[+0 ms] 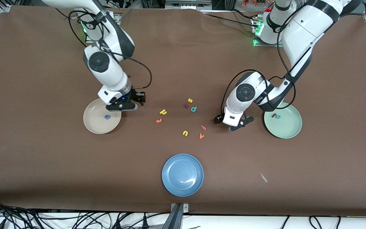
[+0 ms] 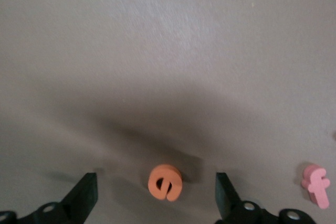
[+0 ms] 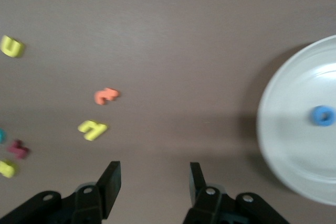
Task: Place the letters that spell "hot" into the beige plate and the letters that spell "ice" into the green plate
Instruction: 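Grasp the orange e with the left gripper while the right grasps orange t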
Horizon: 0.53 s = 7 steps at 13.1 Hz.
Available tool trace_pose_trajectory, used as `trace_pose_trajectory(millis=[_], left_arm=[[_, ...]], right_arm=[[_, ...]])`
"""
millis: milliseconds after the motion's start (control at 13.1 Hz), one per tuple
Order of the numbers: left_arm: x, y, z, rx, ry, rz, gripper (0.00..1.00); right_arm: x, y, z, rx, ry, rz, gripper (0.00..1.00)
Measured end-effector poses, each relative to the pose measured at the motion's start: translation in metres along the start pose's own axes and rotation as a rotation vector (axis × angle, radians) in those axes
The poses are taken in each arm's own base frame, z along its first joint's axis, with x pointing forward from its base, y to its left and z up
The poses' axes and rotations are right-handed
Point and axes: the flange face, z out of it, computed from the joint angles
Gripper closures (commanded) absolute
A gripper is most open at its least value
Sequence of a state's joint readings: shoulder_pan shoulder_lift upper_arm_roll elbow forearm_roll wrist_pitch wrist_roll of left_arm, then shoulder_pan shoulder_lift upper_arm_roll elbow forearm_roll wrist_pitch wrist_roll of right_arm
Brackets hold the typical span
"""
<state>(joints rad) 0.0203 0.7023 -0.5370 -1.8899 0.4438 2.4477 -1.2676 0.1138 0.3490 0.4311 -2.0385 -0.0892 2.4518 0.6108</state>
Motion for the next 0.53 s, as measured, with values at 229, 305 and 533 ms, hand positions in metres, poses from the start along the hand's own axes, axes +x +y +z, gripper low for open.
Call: trace_pose_trajectory(millis=[229,305,533], left_arm=[[-0.014,0.007,0.005,0.005,-0.007,0.0,0.53],[-0.014,0.008,0.005,0.005,-0.007,0.0,0.56],[-0.012,0.009,0.003,0.001,-0.003,-0.003,0.55]], right_arm=[[0.015,-0.027,0.021,0.03,-0.005,0.06,0.39],[0.022,-0.03,0.033,0.032,-0.009,0.061,0.39],[0.026,-0.037,0.068,-0.01,0.011,-0.007,0.39]])
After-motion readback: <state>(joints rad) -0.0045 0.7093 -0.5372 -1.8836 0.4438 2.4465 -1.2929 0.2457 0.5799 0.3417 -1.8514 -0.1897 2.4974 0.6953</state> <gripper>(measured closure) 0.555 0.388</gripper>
